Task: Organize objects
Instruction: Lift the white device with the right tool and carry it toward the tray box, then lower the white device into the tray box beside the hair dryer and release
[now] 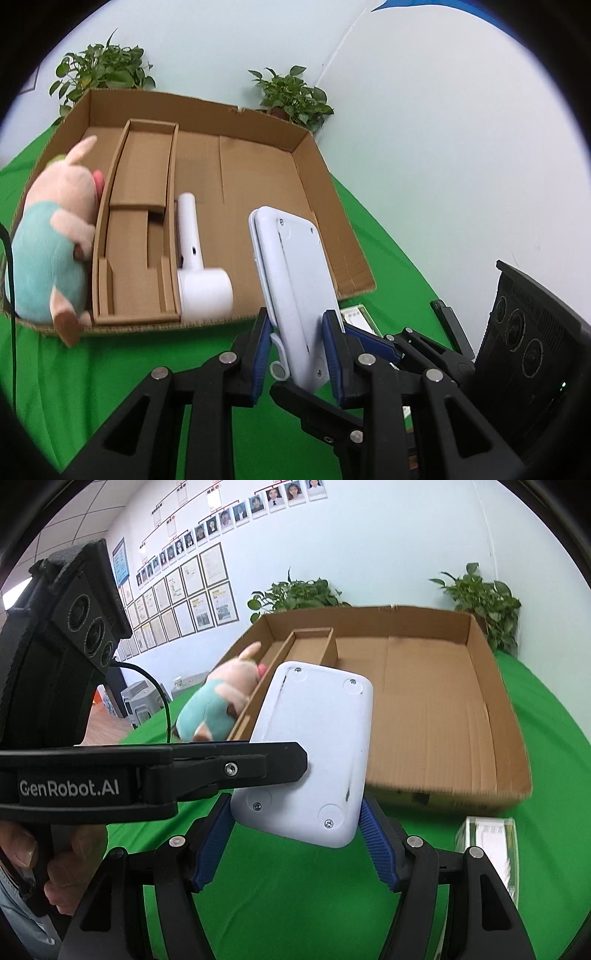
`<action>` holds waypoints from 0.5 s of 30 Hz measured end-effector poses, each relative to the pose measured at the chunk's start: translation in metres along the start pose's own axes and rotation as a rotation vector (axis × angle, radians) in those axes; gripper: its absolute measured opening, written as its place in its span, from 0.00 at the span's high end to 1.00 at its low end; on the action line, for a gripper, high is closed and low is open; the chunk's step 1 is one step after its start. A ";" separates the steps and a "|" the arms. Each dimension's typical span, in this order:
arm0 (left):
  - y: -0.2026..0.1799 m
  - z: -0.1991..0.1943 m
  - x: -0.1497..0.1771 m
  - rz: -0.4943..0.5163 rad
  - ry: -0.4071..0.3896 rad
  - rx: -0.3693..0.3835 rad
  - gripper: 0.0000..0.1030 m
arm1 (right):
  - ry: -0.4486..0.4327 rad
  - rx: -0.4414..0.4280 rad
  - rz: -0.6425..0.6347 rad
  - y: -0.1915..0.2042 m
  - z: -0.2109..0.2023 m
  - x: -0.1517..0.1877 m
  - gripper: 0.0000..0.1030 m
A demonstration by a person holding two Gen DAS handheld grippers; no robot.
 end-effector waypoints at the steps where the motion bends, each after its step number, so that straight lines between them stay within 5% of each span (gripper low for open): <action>1: 0.000 0.001 -0.004 0.002 -0.005 -0.004 0.75 | -0.001 -0.005 0.006 -0.002 0.001 -0.004 0.37; 15: 0.005 0.051 -0.056 -0.003 0.051 -0.034 0.75 | 0.090 -0.056 0.086 -0.059 0.042 -0.058 0.37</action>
Point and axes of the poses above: each gripper's, at about its wrist camera, not at the fingertips, and z roughly the way its jaws point, y to its left, x to its underside, the point moved 7 cm from there along z, roughly the way its jaws point, and after that the axes turned 13 degrees about -x, right-handed, at the moved point
